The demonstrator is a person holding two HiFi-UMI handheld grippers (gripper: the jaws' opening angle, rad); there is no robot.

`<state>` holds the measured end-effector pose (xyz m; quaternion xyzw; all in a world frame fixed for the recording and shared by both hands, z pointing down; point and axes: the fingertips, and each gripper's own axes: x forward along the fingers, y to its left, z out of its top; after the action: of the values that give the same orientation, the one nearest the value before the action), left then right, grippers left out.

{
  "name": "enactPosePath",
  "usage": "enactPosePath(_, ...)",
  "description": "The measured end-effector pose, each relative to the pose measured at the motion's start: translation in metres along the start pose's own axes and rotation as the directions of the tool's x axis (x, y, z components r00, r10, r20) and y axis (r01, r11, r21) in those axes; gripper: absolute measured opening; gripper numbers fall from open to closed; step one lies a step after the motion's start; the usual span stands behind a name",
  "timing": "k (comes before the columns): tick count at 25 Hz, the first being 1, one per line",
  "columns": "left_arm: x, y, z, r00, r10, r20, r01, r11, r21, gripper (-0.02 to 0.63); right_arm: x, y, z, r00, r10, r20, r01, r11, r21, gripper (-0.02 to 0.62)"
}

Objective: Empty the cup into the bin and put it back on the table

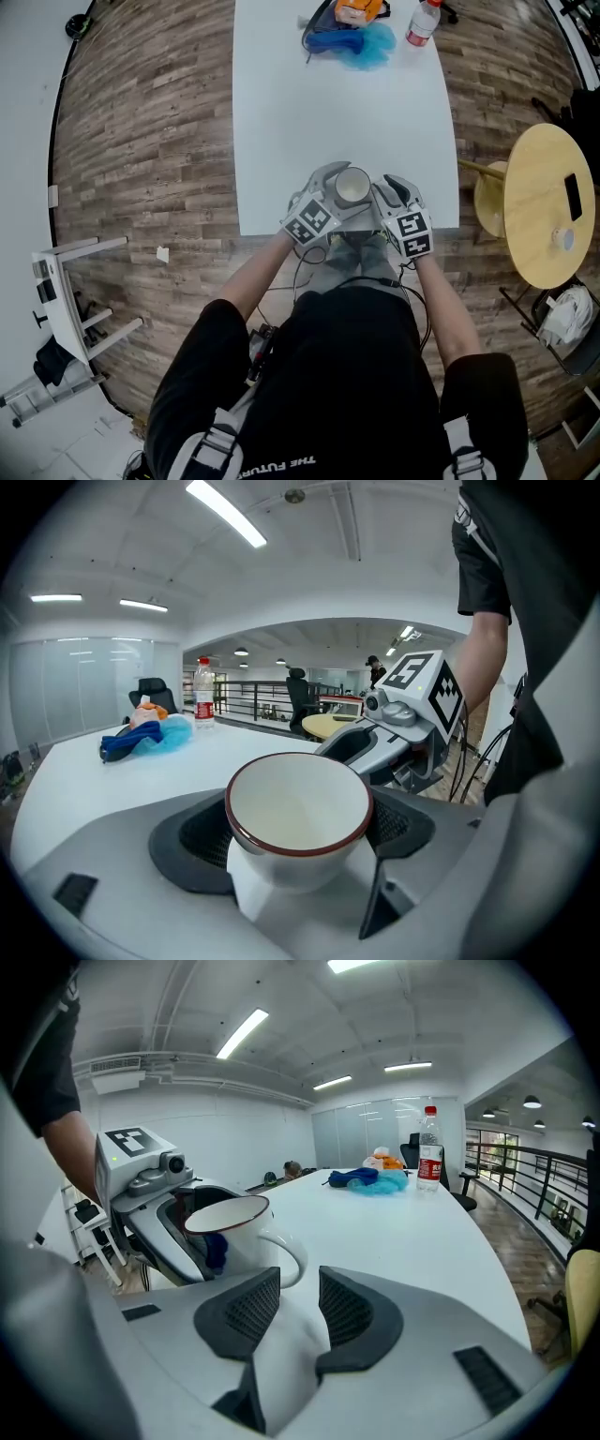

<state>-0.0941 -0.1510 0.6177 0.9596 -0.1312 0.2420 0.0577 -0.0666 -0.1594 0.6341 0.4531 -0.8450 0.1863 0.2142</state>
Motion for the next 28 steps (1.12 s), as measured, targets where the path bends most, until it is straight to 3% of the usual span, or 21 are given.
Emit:
enactPosePath(14, -0.033, -0.003, -0.007, 0.999, 0.037, -0.009, -0.038, 0.997, -0.060, 0.404, -0.041, 0.007, 0.027, 0.996, -0.031, 0.078, 0.033, 0.999, -0.017, 0.120)
enactPosePath(19, -0.073, 0.002, 0.012, 0.989, 0.129, 0.069, -0.121, 0.987, -0.106, 0.403, -0.070, 0.011, 0.062, 0.983, -0.048, 0.180, 0.050, 0.999, -0.008, 0.120)
enactPosePath(21, -0.100, 0.008, 0.034, 0.969, 0.208, 0.132, -0.189, 0.972, -0.142, 0.403, -0.085, 0.018, 0.083, 0.971, -0.038, 0.235, 0.040, 0.999, -0.002, 0.118)
enactPosePath(23, -0.130, 0.014, 0.063, 0.932, 0.306, 0.194, -0.272, 0.945, -0.181, 0.395, -0.100, 0.027, 0.110, 0.954, -0.028, 0.300, 0.028, 1.000, 0.003, 0.114)
enactPosePath(24, -0.146, 0.017, 0.078, 0.906, 0.361, 0.221, -0.321, 0.926, -0.199, 0.295, -0.108, 0.031, 0.124, 0.942, -0.024, 0.334, 0.024, 1.000, 0.005, 0.102)
enactPosePath(25, -0.159, 0.020, 0.092, 0.878, 0.412, 0.244, -0.364, 0.906, -0.218, 0.091, -0.115, 0.034, 0.137, 0.930, -0.025, 0.366, 0.024, 1.000, 0.007, 0.084)
enactPosePath(26, -0.171, 0.022, 0.106, 0.855, 0.446, 0.264, -0.390, 0.889, -0.238, 0.025, -0.120, 0.037, 0.149, 0.918, -0.031, 0.396, 0.030, 1.000, 0.009, 0.056)
enactPosePath(28, -0.186, 0.023, 0.131, 0.826, 0.478, 0.298, -0.405, 0.872, -0.276, 0.021, -0.129, 0.042, 0.171, 0.896, -0.041, 0.442, 0.040, 0.999, 0.010, 0.017)
